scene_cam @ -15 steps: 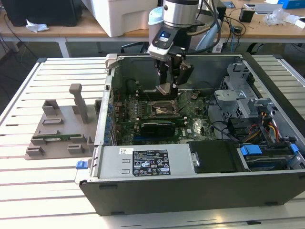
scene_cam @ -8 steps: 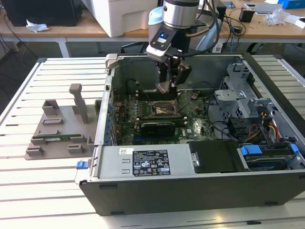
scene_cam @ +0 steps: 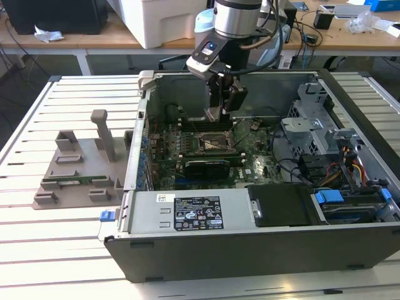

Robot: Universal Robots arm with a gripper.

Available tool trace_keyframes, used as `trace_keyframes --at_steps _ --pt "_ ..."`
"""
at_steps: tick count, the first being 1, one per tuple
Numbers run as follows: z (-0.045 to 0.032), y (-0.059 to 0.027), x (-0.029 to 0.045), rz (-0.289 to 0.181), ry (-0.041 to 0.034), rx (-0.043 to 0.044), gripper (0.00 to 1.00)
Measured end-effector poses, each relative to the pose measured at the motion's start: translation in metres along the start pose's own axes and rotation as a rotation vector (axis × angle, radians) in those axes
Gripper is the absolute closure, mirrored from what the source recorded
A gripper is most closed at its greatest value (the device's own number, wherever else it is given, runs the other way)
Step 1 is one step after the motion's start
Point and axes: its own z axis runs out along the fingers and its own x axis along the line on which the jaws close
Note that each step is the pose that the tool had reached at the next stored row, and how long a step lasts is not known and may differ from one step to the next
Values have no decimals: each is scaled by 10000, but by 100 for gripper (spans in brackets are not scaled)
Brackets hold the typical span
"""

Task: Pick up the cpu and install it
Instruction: 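Place the cpu into insertion slot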

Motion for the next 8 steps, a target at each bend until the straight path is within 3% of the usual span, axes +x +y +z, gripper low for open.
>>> trace_keyframes --at_steps 8 --pt "2 0 0 672 52 3 45"
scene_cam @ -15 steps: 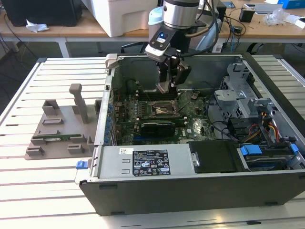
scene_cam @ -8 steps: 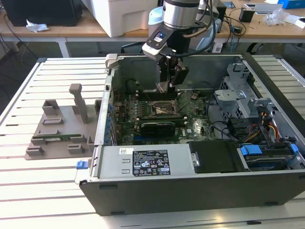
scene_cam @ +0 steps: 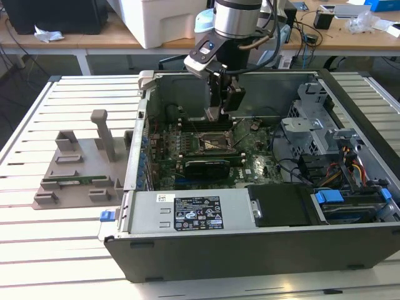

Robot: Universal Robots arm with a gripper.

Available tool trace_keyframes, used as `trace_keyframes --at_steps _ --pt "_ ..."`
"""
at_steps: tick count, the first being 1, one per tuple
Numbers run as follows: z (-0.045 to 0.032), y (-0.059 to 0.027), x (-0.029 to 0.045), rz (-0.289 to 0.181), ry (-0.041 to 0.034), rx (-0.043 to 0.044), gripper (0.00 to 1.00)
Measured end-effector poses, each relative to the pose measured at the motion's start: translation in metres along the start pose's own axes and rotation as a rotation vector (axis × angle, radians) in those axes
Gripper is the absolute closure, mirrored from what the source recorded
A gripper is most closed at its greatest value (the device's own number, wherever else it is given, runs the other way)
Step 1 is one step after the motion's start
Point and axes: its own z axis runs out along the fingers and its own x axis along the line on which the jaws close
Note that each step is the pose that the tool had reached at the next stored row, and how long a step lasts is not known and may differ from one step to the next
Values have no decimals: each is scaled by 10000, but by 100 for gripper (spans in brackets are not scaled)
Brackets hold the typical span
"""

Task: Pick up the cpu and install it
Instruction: 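Place the cpu into insertion slot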

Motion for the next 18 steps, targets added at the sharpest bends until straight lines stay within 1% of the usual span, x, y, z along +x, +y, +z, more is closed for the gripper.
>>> trace_keyframes --at_steps 8,9,11,15,18 --pt "2 0 0 797 65 3 45" --pt "2 0 0 1016 82 4 45" --pt "3 0 0 1135 92 4 45" --pt "5 0 0 1571 127 6 45" --pt "5 1 0 1764 142 6 45"
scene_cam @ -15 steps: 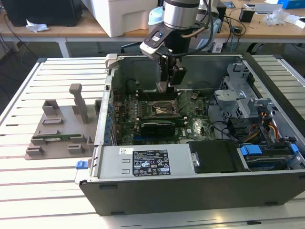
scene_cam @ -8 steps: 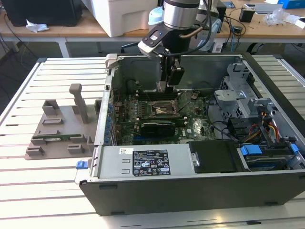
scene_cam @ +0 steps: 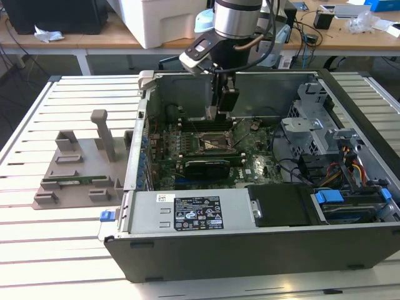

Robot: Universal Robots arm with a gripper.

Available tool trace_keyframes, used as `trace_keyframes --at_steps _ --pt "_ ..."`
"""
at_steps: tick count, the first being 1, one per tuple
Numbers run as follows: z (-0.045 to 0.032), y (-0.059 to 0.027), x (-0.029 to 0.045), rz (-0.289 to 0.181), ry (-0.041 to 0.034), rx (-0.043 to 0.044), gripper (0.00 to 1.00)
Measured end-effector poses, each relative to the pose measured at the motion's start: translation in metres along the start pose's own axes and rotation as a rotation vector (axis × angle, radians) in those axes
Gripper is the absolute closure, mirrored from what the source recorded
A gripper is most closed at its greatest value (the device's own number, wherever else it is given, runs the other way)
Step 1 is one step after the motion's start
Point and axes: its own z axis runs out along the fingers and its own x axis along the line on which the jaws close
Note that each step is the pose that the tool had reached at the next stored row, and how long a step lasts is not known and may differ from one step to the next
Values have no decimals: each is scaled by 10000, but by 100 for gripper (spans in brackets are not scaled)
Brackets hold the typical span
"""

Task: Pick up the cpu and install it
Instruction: 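Place the cpu into insertion slot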

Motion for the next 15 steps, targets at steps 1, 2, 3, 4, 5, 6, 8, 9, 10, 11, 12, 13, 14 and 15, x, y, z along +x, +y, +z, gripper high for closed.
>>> trace_keyframes --at_steps 1,2,3,4,5,6,8,9,10,11,12,13,14,15 --pt "0 0 0 66 5 1 45" --pt "0 0 0 150 11 1 45" --pt "0 0 0 243 16 1 45" --pt "1 0 0 345 21 1 45" --pt "0 0 0 459 24 3 45" --pt "1 0 0 573 31 3 45" --pt "1 0 0 791 40 4 45" --pt "1 0 0 879 43 4 45" --pt "1 0 0 948 46 4 45" --pt "1 0 0 1041 50 5 45" --pt "1 0 0 1171 55 5 45" --pt "1 0 0 1270 60 6 45" --pt "1 0 0 1342 64 6 45" --pt "1 0 0 1391 66 7 45"
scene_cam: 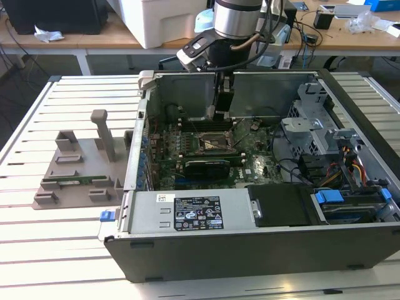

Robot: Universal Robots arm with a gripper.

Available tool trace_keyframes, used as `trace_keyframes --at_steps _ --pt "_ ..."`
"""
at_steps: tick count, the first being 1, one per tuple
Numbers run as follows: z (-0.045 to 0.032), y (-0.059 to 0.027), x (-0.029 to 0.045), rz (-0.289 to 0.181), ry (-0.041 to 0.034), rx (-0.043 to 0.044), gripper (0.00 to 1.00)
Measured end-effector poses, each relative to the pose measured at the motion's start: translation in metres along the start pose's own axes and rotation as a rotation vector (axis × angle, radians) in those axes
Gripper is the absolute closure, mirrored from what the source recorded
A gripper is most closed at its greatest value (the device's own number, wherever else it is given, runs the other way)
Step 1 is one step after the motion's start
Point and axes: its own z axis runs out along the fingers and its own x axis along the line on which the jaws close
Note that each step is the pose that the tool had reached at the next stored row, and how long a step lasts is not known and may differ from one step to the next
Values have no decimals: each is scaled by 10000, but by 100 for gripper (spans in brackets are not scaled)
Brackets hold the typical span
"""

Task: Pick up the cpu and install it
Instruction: 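Place the cpu into insertion slot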

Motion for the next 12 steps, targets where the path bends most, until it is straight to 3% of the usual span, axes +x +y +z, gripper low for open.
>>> trace_keyframes --at_steps 12 --pt "1 0 0 854 59 6 45"
